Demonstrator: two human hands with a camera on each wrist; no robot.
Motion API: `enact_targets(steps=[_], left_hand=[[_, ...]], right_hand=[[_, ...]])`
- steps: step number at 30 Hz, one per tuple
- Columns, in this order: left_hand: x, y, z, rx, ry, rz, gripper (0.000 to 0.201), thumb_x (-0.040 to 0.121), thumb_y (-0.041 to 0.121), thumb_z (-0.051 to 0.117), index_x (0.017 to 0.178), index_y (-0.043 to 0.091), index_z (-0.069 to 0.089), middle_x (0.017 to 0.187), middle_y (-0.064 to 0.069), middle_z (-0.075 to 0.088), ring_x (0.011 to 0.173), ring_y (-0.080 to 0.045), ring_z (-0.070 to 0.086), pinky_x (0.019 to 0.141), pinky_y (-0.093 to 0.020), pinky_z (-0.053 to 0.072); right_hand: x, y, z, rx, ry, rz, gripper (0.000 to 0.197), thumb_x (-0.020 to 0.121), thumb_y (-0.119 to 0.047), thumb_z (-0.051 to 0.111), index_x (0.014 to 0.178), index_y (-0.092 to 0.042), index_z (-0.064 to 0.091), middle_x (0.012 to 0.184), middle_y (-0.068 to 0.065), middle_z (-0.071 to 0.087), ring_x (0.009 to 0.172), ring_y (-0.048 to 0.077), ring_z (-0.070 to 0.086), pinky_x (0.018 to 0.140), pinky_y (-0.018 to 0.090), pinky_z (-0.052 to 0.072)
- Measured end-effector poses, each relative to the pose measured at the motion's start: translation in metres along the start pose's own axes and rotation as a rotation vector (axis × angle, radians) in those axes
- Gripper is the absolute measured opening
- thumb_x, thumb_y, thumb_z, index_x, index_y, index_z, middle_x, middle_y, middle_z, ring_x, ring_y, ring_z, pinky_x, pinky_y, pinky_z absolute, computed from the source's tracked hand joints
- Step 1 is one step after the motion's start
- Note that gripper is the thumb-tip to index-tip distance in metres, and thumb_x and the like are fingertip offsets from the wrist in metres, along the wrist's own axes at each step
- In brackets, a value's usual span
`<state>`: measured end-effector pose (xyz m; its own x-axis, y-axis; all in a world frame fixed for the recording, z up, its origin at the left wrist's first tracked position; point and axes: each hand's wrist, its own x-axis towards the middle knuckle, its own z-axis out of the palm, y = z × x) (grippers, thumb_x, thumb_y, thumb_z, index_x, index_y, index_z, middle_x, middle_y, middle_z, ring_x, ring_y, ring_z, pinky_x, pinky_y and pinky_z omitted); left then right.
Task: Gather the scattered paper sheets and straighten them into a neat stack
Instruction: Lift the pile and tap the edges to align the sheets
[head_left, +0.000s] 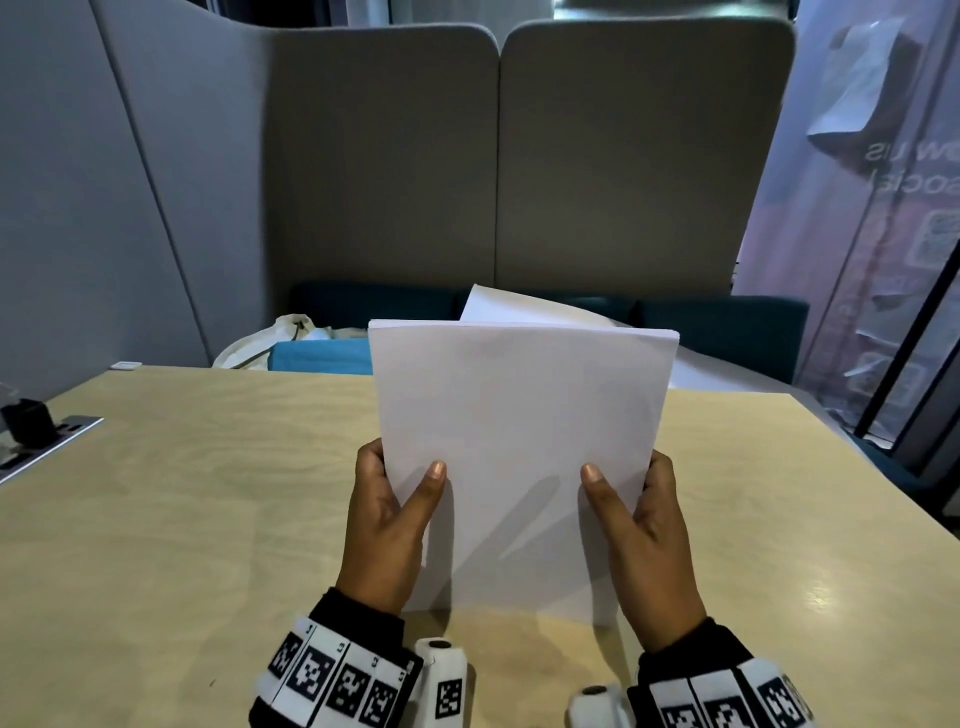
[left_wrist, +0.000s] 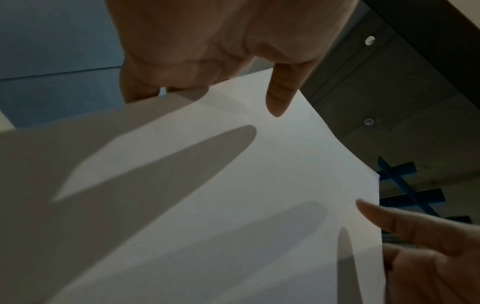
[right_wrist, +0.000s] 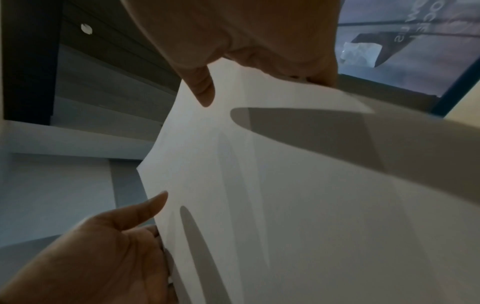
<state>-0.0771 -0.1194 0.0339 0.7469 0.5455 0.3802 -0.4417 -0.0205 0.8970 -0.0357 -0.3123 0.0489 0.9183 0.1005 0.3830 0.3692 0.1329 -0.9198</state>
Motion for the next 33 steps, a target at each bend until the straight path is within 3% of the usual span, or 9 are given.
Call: enact_targets(steps=[4, 7, 12, 16, 18, 22, 26, 29, 33], left_hand=[[-0.001, -0.003, 0.004, 0.064, 0.022, 0.063, 0.026, 0.085, 0.024, 0.052, 0.111, 0.022, 0.051, 0.115, -0.001, 0.066, 0.11, -0.015, 0.062, 0.097, -0.032, 0.046], [0.003, 0.003, 0.009, 0.11, 0.041, 0.137, 0.026, 0.087, 0.02, 0.044, 0.113, 0.017, 0.048, 0.113, 0.008, 0.062, 0.107, 0.0, 0.059, 0.095, -0.016, 0.043], [0.01, 0.011, 0.006, 0.127, 0.035, 0.21, 0.035, 0.088, 0.021, 0.046, 0.121, 0.01, 0.045, 0.117, 0.005, 0.061, 0.109, -0.002, 0.058, 0.095, -0.013, 0.044], [0.008, 0.004, 0.001, 0.116, 0.023, 0.133, 0.04, 0.084, 0.03, 0.055, 0.119, 0.013, 0.045, 0.115, 0.004, 0.064, 0.104, -0.003, 0.062, 0.085, -0.015, 0.049], [0.007, -0.002, -0.002, 0.144, 0.004, 0.105, 0.032, 0.084, 0.034, 0.056, 0.111, 0.019, 0.05, 0.11, 0.004, 0.065, 0.102, -0.006, 0.062, 0.089, -0.023, 0.048], [0.004, -0.002, 0.002, 0.231, 0.03, 0.063, 0.031, 0.082, 0.034, 0.056, 0.11, 0.024, 0.047, 0.11, 0.005, 0.06, 0.103, -0.013, 0.058, 0.099, -0.05, 0.045], [0.006, 0.038, 0.005, 0.449, 0.259, 0.391, 0.082, 0.077, 0.034, 0.069, 0.144, 0.023, 0.024, 0.142, 0.004, 0.034, 0.131, -0.018, 0.04, 0.107, -0.055, 0.037], [0.01, 0.074, 0.008, 0.722, 0.191, 0.653, 0.087, 0.078, 0.03, 0.073, 0.149, 0.018, 0.024, 0.149, 0.006, 0.028, 0.143, -0.02, 0.026, 0.115, -0.05, 0.028], [0.009, 0.08, 0.015, 0.485, -0.069, 0.353, 0.05, 0.078, 0.038, 0.075, 0.123, 0.036, 0.054, 0.119, 0.028, 0.061, 0.116, 0.0, 0.056, 0.096, -0.031, 0.05]], right_hand=[[0.003, 0.001, 0.006, -0.004, 0.004, -0.001, 0.008, 0.1, -0.007, 0.041, 0.099, -0.011, 0.047, 0.091, -0.005, 0.062, 0.08, 0.0, 0.06, 0.069, 0.011, 0.048], [0.008, 0.0, 0.008, -0.04, 0.017, -0.034, 0.007, 0.101, -0.008, 0.039, 0.098, -0.009, 0.045, 0.091, 0.003, 0.06, 0.084, 0.01, 0.056, 0.076, 0.023, 0.048], [0.012, -0.011, 0.005, 0.015, 0.008, -0.048, 0.007, 0.1, -0.008, 0.041, 0.099, -0.006, 0.047, 0.086, -0.007, 0.064, 0.075, -0.001, 0.06, 0.064, 0.011, 0.048], [0.011, -0.007, -0.001, 0.074, 0.018, 0.039, 0.015, 0.094, -0.023, 0.052, 0.108, -0.018, 0.053, 0.099, -0.005, 0.069, 0.09, 0.01, 0.067, 0.073, 0.028, 0.056], [0.01, 0.001, -0.004, 0.026, 0.026, 0.057, 0.017, 0.092, -0.02, 0.056, 0.109, -0.022, 0.055, 0.103, -0.004, 0.069, 0.095, 0.016, 0.067, 0.079, 0.034, 0.055], [0.011, 0.005, -0.004, 0.01, 0.008, 0.097, 0.029, 0.094, -0.001, 0.05, 0.108, -0.026, 0.059, 0.098, -0.006, 0.071, 0.087, 0.005, 0.068, 0.068, 0.02, 0.054], [0.031, -0.04, -0.016, -0.402, 0.134, -0.259, 0.011, 0.089, -0.009, 0.051, 0.087, -0.019, 0.047, 0.076, -0.003, 0.06, 0.07, 0.018, 0.057, 0.059, 0.034, 0.047], [0.045, -0.09, -0.019, -0.826, -0.028, -0.471, 0.025, 0.086, -0.002, 0.051, 0.087, -0.027, 0.046, 0.078, -0.007, 0.053, 0.074, 0.018, 0.052, 0.068, 0.033, 0.04], [0.043, -0.115, -0.007, -1.152, -0.088, -0.599, 0.019, 0.085, -0.005, 0.054, 0.083, -0.024, 0.053, 0.072, -0.014, 0.047, 0.074, 0.016, 0.047, 0.077, 0.035, 0.029]])
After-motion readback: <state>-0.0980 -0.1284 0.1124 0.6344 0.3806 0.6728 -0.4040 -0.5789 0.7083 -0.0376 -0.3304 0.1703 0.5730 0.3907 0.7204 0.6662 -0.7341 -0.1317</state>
